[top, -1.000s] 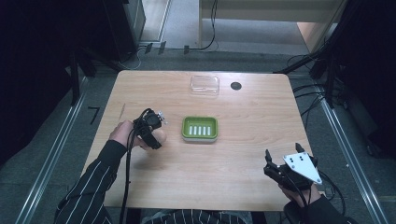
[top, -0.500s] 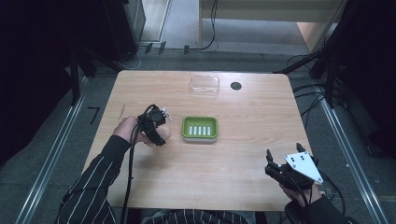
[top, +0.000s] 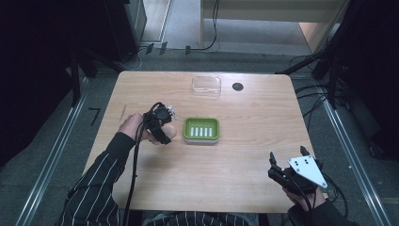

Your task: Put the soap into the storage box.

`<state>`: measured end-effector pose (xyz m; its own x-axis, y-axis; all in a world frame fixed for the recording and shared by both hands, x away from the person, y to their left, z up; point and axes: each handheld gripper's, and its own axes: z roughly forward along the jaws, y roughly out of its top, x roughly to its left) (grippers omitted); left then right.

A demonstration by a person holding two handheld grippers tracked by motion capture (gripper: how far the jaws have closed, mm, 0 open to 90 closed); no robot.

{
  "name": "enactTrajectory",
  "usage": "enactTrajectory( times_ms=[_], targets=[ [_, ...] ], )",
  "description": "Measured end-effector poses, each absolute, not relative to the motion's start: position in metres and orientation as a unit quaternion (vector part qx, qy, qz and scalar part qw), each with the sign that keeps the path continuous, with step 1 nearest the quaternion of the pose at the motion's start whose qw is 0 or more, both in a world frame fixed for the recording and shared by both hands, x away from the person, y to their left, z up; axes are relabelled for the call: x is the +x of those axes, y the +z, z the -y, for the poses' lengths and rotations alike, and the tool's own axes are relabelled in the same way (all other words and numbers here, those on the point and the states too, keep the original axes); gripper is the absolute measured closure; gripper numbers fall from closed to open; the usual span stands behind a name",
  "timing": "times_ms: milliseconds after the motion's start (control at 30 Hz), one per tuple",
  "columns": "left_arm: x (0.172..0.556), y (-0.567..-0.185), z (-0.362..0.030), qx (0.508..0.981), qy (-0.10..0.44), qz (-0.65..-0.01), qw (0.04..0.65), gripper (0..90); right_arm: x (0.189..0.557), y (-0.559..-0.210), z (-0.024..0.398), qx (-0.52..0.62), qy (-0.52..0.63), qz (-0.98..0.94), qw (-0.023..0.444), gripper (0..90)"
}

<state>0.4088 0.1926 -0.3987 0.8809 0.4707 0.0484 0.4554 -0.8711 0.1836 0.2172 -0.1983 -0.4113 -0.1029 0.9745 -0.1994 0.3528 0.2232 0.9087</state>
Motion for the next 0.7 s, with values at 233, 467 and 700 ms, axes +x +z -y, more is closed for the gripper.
enactTrajectory(
  times_ms=[233,467,700],
  targets=[
    [0.413,-0.399,-0.184,0.969,0.047,-0.229,0.083,33.6,0.215,-0.411,0.2,0.514,0.357,-0.646,0.438,13.6],
    [0.417,-0.396,-0.179,0.971,0.051,-0.218,0.086,33.6,0.216,-0.411,0.198,0.509,0.355,-0.652,0.437,13.6],
    [0.419,-0.391,-0.176,0.971,0.055,-0.216,0.089,33.6,0.215,-0.411,0.2,0.513,0.356,-0.649,0.434,13.6]
  ],
)
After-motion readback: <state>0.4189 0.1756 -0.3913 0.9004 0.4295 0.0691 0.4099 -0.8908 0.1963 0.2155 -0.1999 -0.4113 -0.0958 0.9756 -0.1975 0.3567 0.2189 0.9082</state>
